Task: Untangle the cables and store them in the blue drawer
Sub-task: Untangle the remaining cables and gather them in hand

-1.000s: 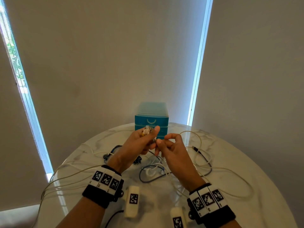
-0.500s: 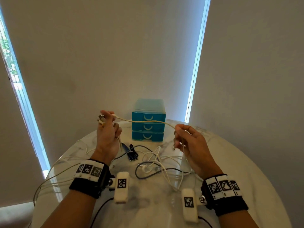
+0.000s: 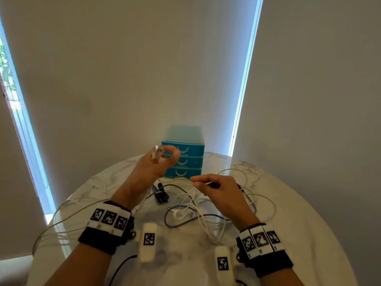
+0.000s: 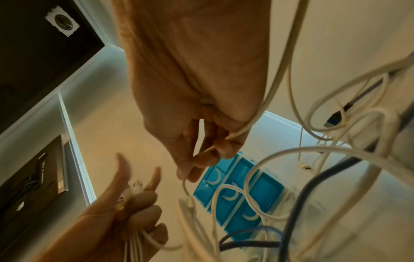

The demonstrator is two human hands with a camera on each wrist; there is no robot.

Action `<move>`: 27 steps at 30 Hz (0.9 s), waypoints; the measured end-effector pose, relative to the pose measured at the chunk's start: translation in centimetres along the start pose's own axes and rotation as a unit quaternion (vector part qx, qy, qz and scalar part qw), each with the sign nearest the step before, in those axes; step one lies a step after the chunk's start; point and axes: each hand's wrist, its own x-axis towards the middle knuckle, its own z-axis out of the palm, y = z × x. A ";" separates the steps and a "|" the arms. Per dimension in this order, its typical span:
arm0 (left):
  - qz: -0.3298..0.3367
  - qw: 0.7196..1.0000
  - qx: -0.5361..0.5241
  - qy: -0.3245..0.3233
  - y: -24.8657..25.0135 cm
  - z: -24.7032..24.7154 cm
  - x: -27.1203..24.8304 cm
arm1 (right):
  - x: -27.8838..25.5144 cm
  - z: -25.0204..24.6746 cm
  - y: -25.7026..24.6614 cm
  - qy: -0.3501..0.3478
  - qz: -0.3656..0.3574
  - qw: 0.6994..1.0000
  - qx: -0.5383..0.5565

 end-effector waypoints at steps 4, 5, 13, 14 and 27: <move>-0.054 0.971 0.188 -0.138 0.4 1.5 -0.6 | 0.2 -0.1 -1.0 0.022 -0.015 0.997 0.074; -0.048 0.970 0.198 -0.131 0.4 1.8 -0.6 | 0.2 -0.5 -1.2 0.038 -0.011 0.994 0.098; -0.010 0.946 -0.138 0.292 -1.7 -2.2 1.1 | -0.1 -3.9 -0.5 -0.056 0.061 0.997 -0.005; -0.012 0.931 -0.160 0.327 -1.8 -2.7 1.1 | -0.1 -4.3 -0.4 -0.026 0.052 0.998 0.002; 0.004 0.978 0.203 -0.040 -0.6 2.3 0.0 | 0.1 -1.6 -0.4 0.057 -0.035 0.996 0.052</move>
